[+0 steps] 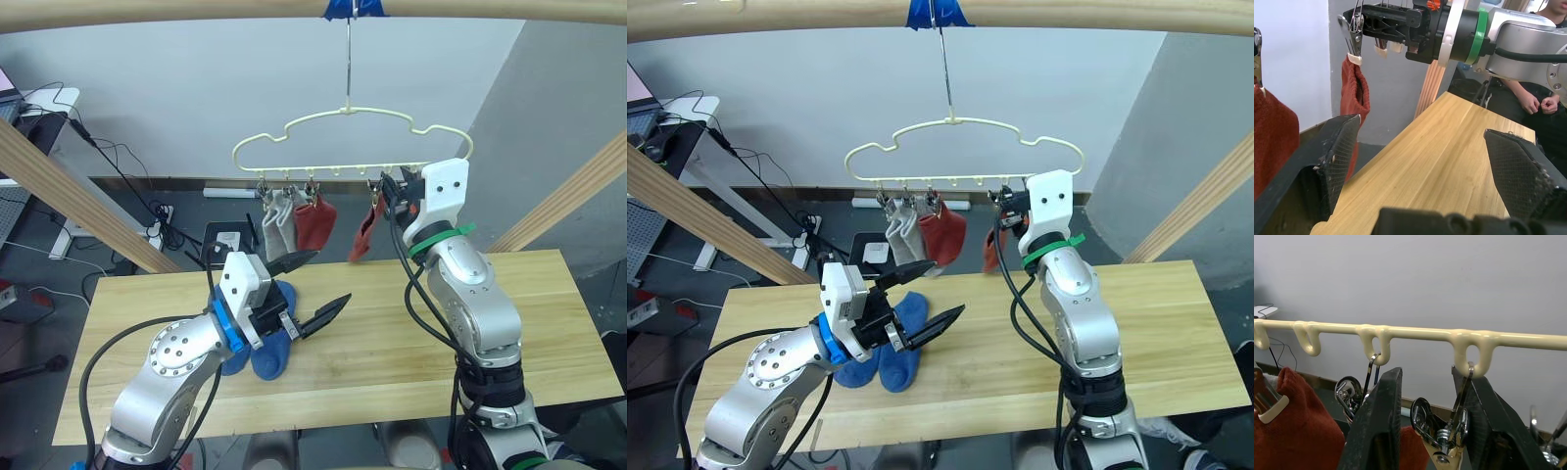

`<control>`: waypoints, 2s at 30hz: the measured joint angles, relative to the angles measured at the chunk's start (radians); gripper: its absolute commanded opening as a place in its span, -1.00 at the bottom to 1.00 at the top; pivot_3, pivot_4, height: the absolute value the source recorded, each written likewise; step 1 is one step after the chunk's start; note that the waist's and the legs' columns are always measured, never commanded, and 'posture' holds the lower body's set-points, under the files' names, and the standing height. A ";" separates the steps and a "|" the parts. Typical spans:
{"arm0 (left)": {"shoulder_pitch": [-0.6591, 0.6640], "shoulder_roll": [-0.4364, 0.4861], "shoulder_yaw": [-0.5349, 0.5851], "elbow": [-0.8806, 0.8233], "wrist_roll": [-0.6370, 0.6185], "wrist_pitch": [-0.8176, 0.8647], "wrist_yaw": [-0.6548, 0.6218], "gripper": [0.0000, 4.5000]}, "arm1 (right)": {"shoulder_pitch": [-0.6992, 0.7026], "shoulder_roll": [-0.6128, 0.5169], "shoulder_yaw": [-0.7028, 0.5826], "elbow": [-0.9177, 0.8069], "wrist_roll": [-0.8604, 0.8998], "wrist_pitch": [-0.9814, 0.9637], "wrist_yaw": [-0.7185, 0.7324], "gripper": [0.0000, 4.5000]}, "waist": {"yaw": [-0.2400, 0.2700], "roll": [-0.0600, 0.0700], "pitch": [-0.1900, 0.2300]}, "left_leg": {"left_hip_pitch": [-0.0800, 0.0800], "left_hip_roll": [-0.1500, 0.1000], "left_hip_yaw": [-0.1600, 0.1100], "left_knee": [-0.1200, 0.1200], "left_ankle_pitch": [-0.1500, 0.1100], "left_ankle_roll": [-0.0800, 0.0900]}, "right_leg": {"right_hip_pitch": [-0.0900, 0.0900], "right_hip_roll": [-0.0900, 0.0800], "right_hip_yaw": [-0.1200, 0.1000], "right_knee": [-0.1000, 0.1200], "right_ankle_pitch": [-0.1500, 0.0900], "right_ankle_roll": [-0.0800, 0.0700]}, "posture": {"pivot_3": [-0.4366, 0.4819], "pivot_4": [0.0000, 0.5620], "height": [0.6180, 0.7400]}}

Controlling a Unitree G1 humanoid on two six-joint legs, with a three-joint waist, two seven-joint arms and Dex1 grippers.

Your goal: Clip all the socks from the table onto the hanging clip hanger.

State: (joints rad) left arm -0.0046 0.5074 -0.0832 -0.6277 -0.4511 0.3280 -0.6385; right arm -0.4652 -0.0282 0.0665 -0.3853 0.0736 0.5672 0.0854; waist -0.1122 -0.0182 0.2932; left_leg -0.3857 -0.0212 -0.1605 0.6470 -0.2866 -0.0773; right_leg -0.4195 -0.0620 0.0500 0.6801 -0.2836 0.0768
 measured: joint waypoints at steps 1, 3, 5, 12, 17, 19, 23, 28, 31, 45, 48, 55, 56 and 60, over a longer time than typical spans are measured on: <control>-0.001 0.000 0.000 -0.003 0.000 0.002 0.001 1.00 | 0.000 0.008 -0.004 0.000 0.008 0.001 0.000 -0.26 | 0.000 0.000 0.000 | 0.000 0.000 0.000 0.000 0.000 0.000 | 0.000 0.000 0.000 0.000 0.000 0.000 | -0.32 0.04 1.00; -0.003 0.000 0.000 -0.007 0.000 0.010 0.005 1.00 | 0.000 0.025 -0.005 0.000 0.028 0.005 0.002 -0.26 | 0.000 0.000 0.000 | 0.000 0.000 0.000 0.000 0.000 0.000 | 0.000 0.000 0.000 0.000 0.000 0.000 | -0.31 0.05 1.00; -0.003 0.000 0.000 -0.009 0.000 0.014 0.011 1.00 | 0.000 0.033 -0.006 0.000 0.037 0.011 0.003 -0.26 | 0.000 0.000 0.000 | 0.000 0.000 0.000 0.000 0.000 0.000 | 0.000 0.000 0.000 0.000 0.000 0.000 | -0.31 0.06 1.00; -0.007 0.000 0.000 -0.012 -0.001 0.018 0.016 1.00 | 0.001 0.043 -0.003 0.000 0.064 0.038 0.004 -0.26 | 0.000 0.000 0.000 | 0.000 0.000 0.000 0.000 0.000 0.000 | 0.000 0.000 0.000 0.000 0.000 0.000 | -0.31 0.06 1.00; -0.001 0.000 0.000 -0.010 0.001 0.012 0.012 1.00 | 0.008 0.029 -0.002 0.000 0.062 0.055 0.001 -0.26 | 0.000 0.000 0.000 | 0.000 0.000 0.000 0.000 0.000 0.000 | 0.000 0.000 0.000 0.000 0.000 0.000 | -0.31 0.07 1.00; 0.000 0.000 0.000 -0.008 0.005 0.009 0.009 1.00 | 0.008 0.027 -0.001 0.000 0.062 0.056 0.001 -0.26 | 0.000 0.000 0.000 | 0.000 0.000 0.000 0.000 0.000 0.000 | 0.000 0.000 0.000 0.000 0.000 0.000 | -0.30 0.07 1.00; 0.001 0.000 -0.001 -0.007 0.008 0.005 0.003 1.00 | 0.008 0.025 0.002 0.000 0.061 0.056 0.000 -0.26 | 0.000 0.000 0.000 | 0.000 0.000 0.000 0.000 0.000 0.000 | 0.000 0.000 0.000 0.000 0.000 0.000 | -0.31 0.07 1.00; 0.016 -0.001 -0.001 -0.007 0.013 -0.006 -0.004 1.00 | 0.008 0.012 0.003 0.000 0.056 0.057 -0.001 -0.26 | 0.000 0.000 0.000 | 0.000 0.000 0.000 0.000 0.000 0.000 | 0.000 0.000 0.000 0.000 0.000 0.000 | -0.32 0.06 1.00; 0.018 -0.002 -0.002 -0.007 0.015 -0.007 -0.004 1.00 | 0.019 0.000 -0.003 -0.021 0.056 0.075 -0.003 -0.26 | 0.001 0.000 0.000 | 0.000 0.000 0.000 0.000 0.000 0.000 | 0.000 0.000 0.000 0.000 0.000 0.000 | -0.33 0.06 1.00; -0.009 -0.005 -0.019 -0.007 0.017 0.004 -0.001 1.00 | 0.067 0.009 0.004 -0.121 0.058 0.142 -0.042 -0.26 | -0.001 0.000 0.000 | 0.000 0.000 0.000 0.000 0.000 0.000 | 0.000 0.000 0.000 0.000 0.000 0.000 | -0.35 0.06 1.00; -0.010 -0.006 -0.019 -0.008 0.017 0.013 0.003 1.00 | 0.068 0.005 0.004 -0.125 0.058 0.142 -0.044 -0.26 | -0.001 0.000 0.000 | 0.000 0.000 0.000 0.000 0.000 0.000 | 0.000 0.000 0.000 0.000 0.000 0.000 | -0.35 0.06 1.00; -0.009 -0.005 -0.019 -0.009 0.016 0.014 0.007 1.00 | 0.063 0.001 0.003 -0.125 0.056 0.141 -0.045 -0.26 | -0.001 0.000 0.000 | 0.000 0.000 0.000 0.000 0.000 0.000 | 0.000 0.000 0.000 0.000 0.000 0.000 | -0.35 0.04 1.00; -0.009 -0.005 -0.019 -0.009 0.016 0.014 0.008 1.00 | 0.062 0.001 0.004 -0.125 0.056 0.140 -0.045 -0.26 | -0.001 0.000 0.000 | 0.000 0.000 0.000 0.000 0.000 0.000 | 0.000 0.000 0.000 0.000 0.000 0.000 | -0.35 0.04 1.00; -0.008 -0.005 -0.019 -0.009 0.016 0.014 0.009 1.00 | 0.062 0.002 0.004 -0.126 0.055 0.138 -0.045 -0.26 | -0.001 0.000 0.000 | 0.000 0.000 0.000 0.000 0.000 0.000 | 0.000 0.000 0.000 0.000 0.000 0.000 | -0.35 0.04 1.00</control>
State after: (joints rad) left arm -0.0128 0.5022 -0.1023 -0.6362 -0.4347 0.3420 -0.6292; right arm -0.4029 -0.0265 0.0703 -0.5109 0.1290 0.7051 0.0403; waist -0.1128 -0.0180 0.2933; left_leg -0.3860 -0.0212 -0.1604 0.6469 -0.2866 -0.0774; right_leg -0.4198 -0.0619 0.0502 0.6801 -0.2836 0.0768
